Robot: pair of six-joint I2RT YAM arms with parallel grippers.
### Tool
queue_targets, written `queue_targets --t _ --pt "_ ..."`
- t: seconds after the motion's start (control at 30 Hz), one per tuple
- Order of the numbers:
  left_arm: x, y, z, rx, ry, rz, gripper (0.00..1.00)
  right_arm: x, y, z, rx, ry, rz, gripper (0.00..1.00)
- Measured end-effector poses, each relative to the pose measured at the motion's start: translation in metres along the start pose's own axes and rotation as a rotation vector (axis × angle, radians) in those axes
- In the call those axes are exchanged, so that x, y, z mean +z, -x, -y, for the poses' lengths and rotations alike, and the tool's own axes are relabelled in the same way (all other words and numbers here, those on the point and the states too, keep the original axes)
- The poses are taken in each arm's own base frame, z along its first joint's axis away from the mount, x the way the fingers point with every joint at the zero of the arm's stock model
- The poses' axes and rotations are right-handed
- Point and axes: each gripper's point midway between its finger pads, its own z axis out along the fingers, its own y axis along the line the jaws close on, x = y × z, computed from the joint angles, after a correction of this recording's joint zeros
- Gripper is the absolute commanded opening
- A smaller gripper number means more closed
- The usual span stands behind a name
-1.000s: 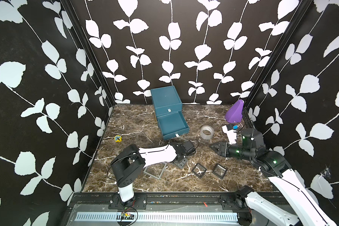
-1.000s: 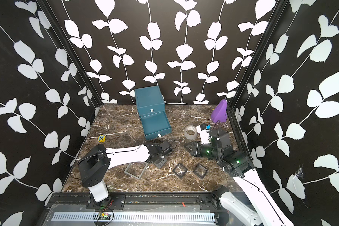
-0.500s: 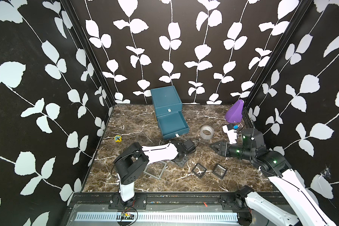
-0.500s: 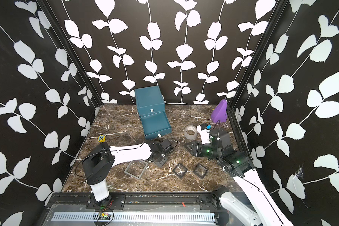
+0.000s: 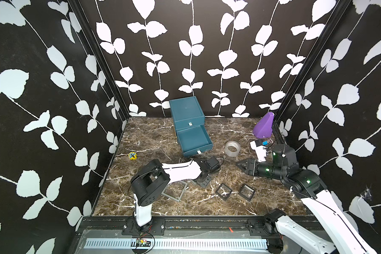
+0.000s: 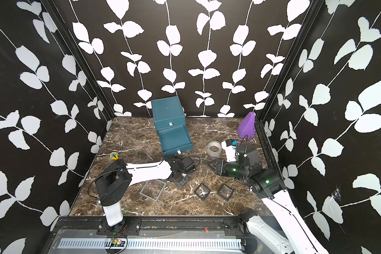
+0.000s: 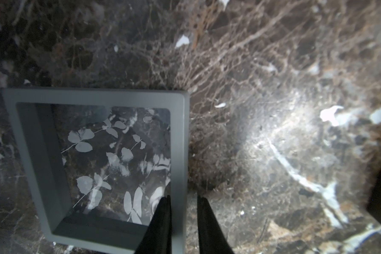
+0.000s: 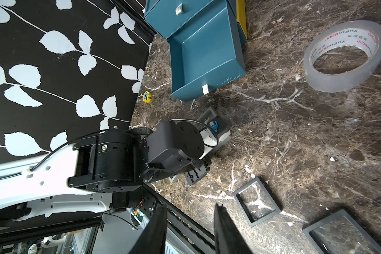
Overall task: Place the brooch boxes into the drawer by color
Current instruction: Pick up the brooch box from the center of the board.
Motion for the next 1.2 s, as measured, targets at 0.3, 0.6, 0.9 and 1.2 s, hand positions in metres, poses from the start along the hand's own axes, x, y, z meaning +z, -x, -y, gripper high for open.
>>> queue_targets --t 0.3,0.6,0.9,1.2 --pt "-0.001 0.001 0.0 0.012 0.003 -0.001 0.01 0.0 0.002 0.0 0.003 0.003 0.006 0.37" --pt "-0.015 0.006 0.004 0.031 -0.034 -0.004 0.0 0.001 0.002 0.0 0.005 0.006 0.004 0.37" --pt "-0.064 0.024 0.005 0.041 -0.076 0.034 0.0 -0.002 0.007 -0.006 -0.005 0.035 0.023 0.37" --pt "-0.146 0.066 -0.008 0.051 -0.081 0.149 0.0 -0.03 0.037 -0.009 -0.023 -0.034 0.147 0.36"
